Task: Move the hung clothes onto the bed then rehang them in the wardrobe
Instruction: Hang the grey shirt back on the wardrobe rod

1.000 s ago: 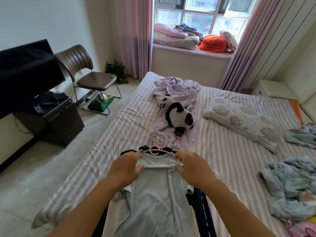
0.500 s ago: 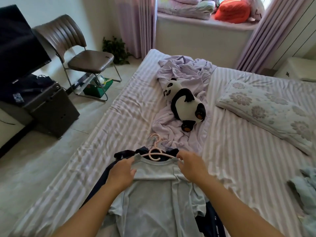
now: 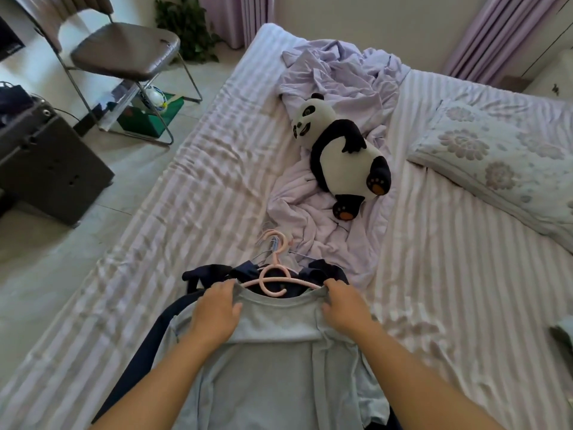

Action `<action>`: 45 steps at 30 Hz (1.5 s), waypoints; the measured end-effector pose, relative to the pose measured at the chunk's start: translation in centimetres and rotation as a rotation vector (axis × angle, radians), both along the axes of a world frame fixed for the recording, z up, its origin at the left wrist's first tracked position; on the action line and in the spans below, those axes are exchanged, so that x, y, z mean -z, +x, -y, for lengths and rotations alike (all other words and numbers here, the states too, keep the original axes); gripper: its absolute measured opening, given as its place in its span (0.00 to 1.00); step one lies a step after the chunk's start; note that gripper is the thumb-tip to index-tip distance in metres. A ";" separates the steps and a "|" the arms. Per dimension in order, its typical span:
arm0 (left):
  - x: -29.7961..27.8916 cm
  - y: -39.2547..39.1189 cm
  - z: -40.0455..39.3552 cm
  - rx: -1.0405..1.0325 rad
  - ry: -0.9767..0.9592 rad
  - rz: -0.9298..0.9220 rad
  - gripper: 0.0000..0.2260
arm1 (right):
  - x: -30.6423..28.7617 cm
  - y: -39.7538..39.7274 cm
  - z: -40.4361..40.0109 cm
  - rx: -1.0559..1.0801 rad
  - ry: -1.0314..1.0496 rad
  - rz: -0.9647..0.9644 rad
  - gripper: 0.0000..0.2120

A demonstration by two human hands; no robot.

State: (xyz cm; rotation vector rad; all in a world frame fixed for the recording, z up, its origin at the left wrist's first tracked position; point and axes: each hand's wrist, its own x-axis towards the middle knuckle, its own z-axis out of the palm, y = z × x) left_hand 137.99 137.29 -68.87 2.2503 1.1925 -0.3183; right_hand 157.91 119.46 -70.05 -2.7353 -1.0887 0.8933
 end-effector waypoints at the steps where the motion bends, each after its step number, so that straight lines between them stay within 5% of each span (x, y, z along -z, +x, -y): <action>1: 0.3 -0.1 0.0 -0.004 0.009 -0.001 0.25 | 0.4 0.0 0.0 0.009 0.015 0.012 0.12; 8: -0.1 -1.5 0.0 -0.137 -0.009 0.048 0.14 | -0.5 -0.7 -0.6 0.125 0.187 -0.066 0.05; 16: -5.0 -4.2 0.3 -0.226 -0.074 0.271 0.12 | -6.7 -2.5 0.8 0.215 0.416 -0.251 0.13; 31: -25.4 -15.4 4.8 -0.158 -0.095 0.653 0.20 | -27.1 -12.3 6.3 0.042 0.720 -0.230 0.03; 37: -33.4 -19.6 7.9 -0.098 -0.015 0.746 0.02 | -33.6 -15.7 8.4 -0.043 0.830 -0.088 0.04; 45: -40.0 -24.7 13.8 -0.075 0.164 0.768 0.03 | -40.3 -19.4 12.2 -0.260 0.894 -0.019 0.08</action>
